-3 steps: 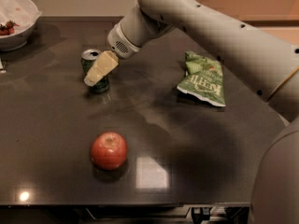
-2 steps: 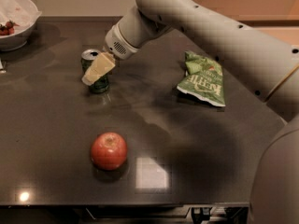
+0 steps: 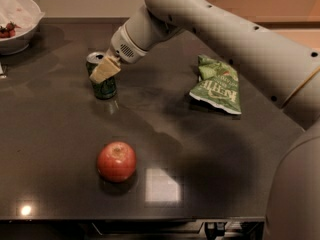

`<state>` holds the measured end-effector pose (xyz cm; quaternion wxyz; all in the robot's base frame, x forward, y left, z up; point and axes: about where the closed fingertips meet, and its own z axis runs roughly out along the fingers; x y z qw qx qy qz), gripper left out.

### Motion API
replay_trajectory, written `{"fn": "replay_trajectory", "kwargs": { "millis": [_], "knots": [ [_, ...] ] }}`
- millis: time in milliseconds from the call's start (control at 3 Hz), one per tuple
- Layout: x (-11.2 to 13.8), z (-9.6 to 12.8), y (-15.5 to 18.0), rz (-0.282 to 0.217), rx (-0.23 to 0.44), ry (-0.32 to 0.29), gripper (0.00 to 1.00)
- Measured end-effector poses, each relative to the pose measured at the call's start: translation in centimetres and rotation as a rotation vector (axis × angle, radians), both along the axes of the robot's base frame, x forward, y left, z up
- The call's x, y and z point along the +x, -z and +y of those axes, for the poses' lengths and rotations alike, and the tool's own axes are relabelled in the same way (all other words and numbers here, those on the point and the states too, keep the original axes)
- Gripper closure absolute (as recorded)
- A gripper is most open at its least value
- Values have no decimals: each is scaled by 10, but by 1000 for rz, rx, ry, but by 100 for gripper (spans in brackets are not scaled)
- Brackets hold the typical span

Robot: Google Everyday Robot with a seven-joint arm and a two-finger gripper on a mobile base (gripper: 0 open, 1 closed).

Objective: Pick green can

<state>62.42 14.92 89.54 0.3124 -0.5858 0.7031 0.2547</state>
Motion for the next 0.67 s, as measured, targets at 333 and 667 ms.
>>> {"fn": "replay_trajectory", "kwargs": {
  "millis": [333, 667],
  "knots": [
    [-7, -4, -22, -19, 21, -34, 87],
    [-19, -12, -55, -61, 29, -85, 100]
  ]
}}
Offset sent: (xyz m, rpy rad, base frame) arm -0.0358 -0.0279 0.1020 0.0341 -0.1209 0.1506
